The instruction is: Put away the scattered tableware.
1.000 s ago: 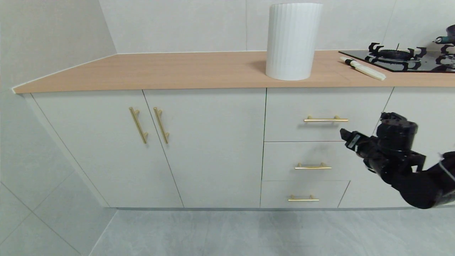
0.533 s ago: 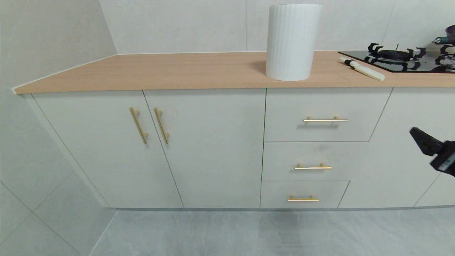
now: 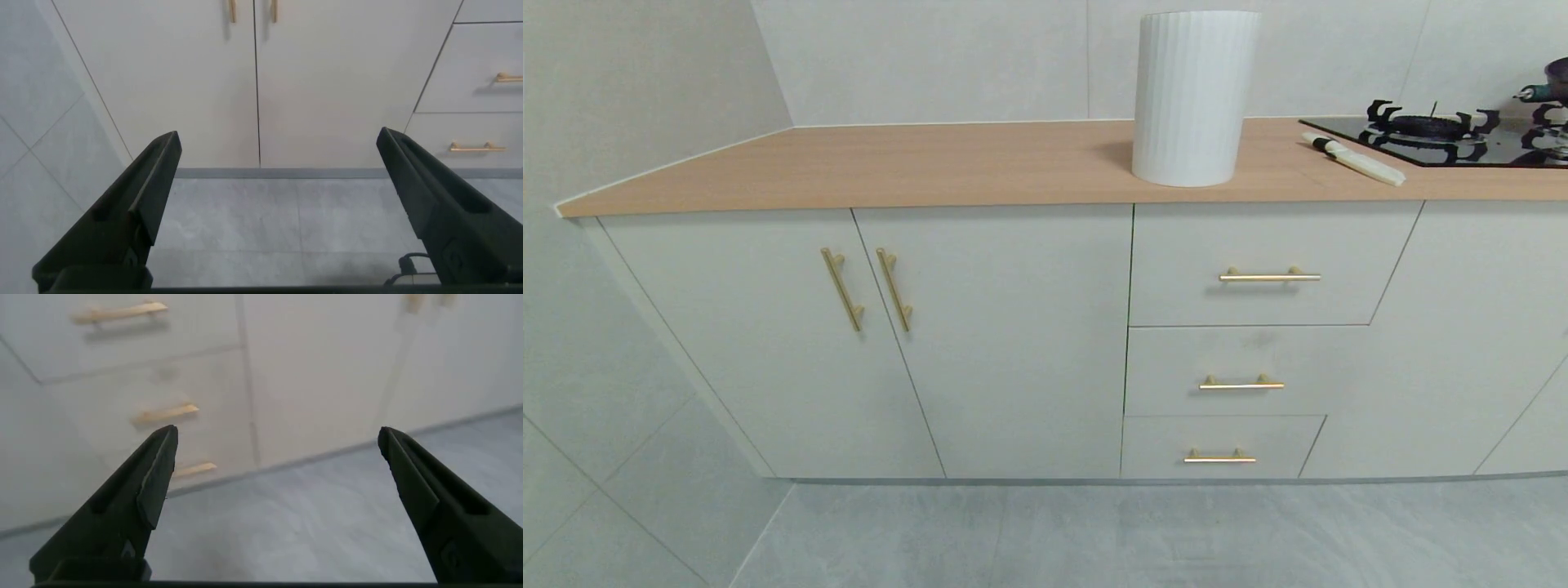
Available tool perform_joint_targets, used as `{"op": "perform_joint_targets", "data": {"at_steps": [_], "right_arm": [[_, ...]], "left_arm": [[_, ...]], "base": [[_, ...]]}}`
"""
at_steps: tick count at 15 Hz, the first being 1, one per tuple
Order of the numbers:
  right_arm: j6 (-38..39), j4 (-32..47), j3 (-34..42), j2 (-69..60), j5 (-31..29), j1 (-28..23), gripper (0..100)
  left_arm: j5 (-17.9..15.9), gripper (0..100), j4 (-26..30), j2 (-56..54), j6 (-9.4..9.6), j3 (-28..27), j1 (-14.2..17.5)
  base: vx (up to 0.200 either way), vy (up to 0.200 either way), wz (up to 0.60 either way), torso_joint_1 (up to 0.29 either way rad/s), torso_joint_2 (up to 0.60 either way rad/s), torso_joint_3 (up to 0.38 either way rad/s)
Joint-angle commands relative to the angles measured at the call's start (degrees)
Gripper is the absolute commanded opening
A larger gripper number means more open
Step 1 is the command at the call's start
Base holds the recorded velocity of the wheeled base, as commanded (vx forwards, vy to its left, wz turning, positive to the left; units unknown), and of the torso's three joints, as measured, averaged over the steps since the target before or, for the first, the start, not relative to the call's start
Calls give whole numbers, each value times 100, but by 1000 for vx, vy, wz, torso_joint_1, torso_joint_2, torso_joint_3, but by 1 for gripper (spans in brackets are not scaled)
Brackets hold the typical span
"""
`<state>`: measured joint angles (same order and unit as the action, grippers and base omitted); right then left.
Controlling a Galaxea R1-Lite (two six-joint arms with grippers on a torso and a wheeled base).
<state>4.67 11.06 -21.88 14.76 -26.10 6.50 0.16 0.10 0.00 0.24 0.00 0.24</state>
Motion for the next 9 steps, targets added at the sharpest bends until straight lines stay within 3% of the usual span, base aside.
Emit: {"op": "perform_joint_targets", "data": {"at_steps": [1,4,6,7,9], "right_arm": [[-107,292,-176,-1318,96,-694,100],[-27,178,413,-1459,457,-676,100],[-10,-253,1125,-1459,1380,-676,100],[-54,-904,1643,-1467,1828,-676,100],[-212,-1431,2188,-1459,2267,-676,100]], "left_arm": [[2,100,-1,0,2,0,2],[2,100,-1,0,2,0,2],[2,100,-1,0,2,0,2],[2,100,-1,0,2,0,2],[2,100,-1,0,2,0,2]], "base": [[0,0,0,0,0,0],[0,0,0,0,0,0],[0,0,0,0,0,0],[0,0,0,0,0,0],[0,0,0,0,0,0]]}}
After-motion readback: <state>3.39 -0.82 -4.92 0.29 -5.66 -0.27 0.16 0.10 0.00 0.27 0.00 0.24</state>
